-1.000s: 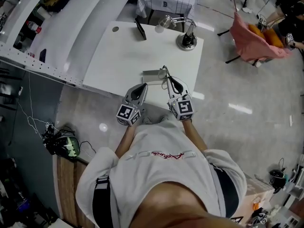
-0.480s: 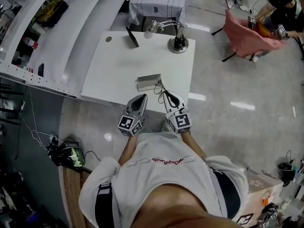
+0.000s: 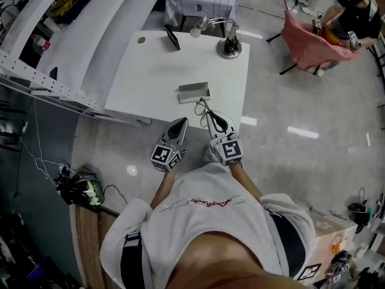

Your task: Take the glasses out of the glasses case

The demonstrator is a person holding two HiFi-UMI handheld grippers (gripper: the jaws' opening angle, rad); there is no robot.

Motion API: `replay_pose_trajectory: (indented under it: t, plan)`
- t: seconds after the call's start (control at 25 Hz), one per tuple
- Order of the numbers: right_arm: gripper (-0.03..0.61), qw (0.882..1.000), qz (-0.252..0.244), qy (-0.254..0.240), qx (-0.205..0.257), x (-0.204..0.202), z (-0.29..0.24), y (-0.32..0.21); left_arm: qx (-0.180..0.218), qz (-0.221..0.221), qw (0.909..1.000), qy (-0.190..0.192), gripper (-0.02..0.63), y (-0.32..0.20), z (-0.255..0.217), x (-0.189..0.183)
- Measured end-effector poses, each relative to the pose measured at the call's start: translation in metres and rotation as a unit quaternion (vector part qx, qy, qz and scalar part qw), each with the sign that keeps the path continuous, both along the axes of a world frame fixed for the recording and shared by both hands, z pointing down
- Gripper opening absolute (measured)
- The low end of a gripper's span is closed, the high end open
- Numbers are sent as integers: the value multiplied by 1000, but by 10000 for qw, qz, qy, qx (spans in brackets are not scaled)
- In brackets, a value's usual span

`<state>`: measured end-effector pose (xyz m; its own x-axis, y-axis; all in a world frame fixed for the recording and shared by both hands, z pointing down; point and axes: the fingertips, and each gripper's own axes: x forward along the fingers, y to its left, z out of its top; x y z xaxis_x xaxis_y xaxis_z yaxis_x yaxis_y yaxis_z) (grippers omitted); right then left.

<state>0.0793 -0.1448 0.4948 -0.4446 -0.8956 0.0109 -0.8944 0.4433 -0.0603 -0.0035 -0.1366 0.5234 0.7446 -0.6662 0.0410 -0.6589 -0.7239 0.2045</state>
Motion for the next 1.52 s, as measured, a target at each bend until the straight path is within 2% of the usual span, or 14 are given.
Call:
replay_pose_trajectory:
  t: [0.4, 0.64, 0.96, 1.52]
  plan:
    - [29, 9999, 83, 63, 24, -48, 6, 82, 51, 72, 9999, 118, -2, 77, 0, -47]
    - [29, 9996, 266, 31, 73, -44, 7, 130, 142, 227, 9995, 178, -2, 121, 0, -44]
    - [29, 9996, 276, -5, 52, -49, 15, 193, 80, 232, 9996, 158, -2, 186, 6, -48]
    - [26, 9989, 416, 174, 106, -50, 9, 247, 213, 441, 9985, 234, -2, 233, -3, -44]
